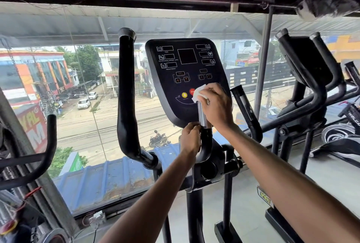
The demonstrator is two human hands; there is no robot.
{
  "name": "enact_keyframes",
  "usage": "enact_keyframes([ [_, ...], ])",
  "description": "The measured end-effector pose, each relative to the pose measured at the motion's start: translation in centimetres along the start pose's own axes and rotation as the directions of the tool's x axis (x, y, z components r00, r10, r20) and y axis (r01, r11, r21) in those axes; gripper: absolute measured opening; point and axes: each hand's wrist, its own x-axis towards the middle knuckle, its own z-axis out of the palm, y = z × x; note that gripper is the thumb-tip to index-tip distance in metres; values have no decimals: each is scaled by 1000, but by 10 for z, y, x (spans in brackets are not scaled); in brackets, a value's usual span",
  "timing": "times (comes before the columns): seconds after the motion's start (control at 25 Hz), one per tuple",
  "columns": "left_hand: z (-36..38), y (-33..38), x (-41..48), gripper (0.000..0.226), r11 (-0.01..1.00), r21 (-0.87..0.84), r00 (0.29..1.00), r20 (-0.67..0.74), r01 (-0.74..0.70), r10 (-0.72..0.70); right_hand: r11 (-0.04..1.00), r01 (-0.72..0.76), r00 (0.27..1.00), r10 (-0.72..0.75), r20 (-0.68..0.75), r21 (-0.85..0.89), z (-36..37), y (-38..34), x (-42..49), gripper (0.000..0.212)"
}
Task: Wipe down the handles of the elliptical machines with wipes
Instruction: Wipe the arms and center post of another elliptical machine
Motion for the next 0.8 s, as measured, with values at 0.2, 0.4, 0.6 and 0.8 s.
enact_keyframes([
  [0.2,1,-2,0,26,1000,-5,1000,-3,-20,20,978,191,982,-190,24,-87,-1,-7,11,17],
  [0.4,1,1,-2,26,1000,-15,1000,2,-15,15,967,247,968,-242,72,-62,-5,10,10,10],
  [0.6,0,3,-8,23,1000,-27,1000,10,-7,8,975,221,974,-221,41,-10,-5,16,-1,12],
  [0.8,0,5,-12,23,999,-36,1000,-1,8,-8,988,154,987,-155,34,25,-7,13,-15,13],
])
